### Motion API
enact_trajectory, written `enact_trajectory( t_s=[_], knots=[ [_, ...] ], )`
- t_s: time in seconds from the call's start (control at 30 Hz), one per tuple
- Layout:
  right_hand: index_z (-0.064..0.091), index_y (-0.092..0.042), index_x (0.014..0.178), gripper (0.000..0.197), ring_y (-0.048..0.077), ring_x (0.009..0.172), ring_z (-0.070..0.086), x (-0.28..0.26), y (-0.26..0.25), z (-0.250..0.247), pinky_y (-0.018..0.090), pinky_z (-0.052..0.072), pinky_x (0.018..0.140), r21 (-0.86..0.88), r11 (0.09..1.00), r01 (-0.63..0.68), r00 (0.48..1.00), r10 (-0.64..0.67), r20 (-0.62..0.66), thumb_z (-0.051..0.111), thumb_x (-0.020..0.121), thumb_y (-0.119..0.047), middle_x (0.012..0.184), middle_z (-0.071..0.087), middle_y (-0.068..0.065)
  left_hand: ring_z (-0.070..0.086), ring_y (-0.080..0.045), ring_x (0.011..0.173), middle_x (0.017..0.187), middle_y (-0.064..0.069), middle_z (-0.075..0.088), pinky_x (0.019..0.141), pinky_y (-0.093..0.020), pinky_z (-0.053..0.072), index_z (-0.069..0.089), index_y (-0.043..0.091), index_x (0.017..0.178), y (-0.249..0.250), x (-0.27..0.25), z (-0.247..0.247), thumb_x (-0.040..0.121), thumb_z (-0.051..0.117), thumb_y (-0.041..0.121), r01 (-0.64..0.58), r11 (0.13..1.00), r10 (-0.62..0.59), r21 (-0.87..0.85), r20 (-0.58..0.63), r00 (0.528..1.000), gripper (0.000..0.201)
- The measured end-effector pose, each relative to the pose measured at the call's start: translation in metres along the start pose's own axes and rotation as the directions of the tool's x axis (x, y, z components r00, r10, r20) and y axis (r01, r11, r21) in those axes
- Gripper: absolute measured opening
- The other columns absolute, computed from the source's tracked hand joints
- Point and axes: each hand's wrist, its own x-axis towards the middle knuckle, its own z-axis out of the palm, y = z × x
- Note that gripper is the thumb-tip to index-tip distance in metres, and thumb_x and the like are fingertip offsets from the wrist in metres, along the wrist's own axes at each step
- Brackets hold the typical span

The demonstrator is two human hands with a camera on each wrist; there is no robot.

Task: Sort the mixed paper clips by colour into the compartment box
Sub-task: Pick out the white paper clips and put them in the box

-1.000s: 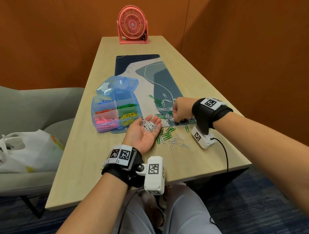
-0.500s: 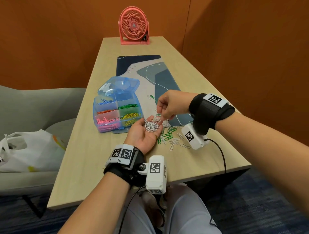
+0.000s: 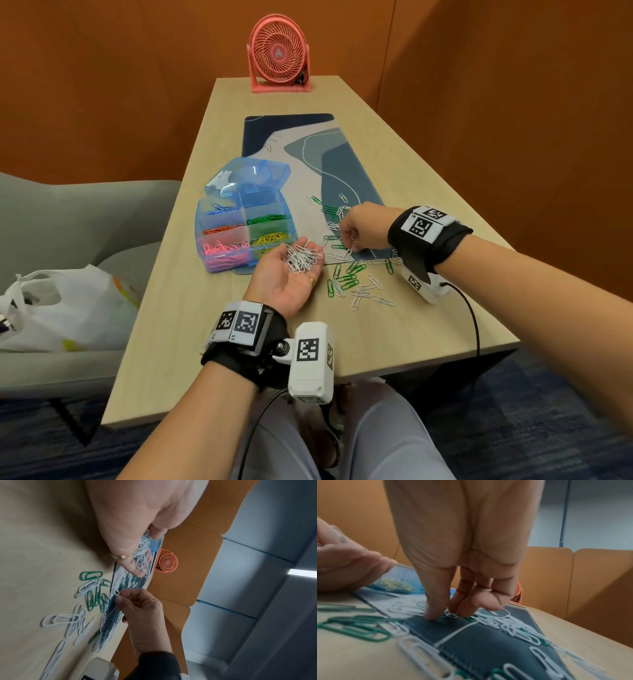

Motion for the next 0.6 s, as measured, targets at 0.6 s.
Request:
enact_trajectory(
  t_s=[0.6],
  knots=[
    [0.059, -0.013, 0.071, 0.01, 0.005, 0.052, 0.059, -0.009, -0.025, -0.021, 0.016, 0.046, 0.05, 0.512, 0.855, 0.075, 0.987, 0.009, -0.159, 0.062, 0.076, -0.005, 0.066, 0.068, 0.002, 0.048, -0.03, 0.121, 0.11, -0.021, 0.055, 0.096, -0.04, 0.039, 0.054, -0.004, 0.096, 0.0, 0.0, 0.002, 0.103, 0.027, 0.022, 0.029, 0.999, -0.029, -0.014, 0.023, 0.999, 0.038]
  ],
)
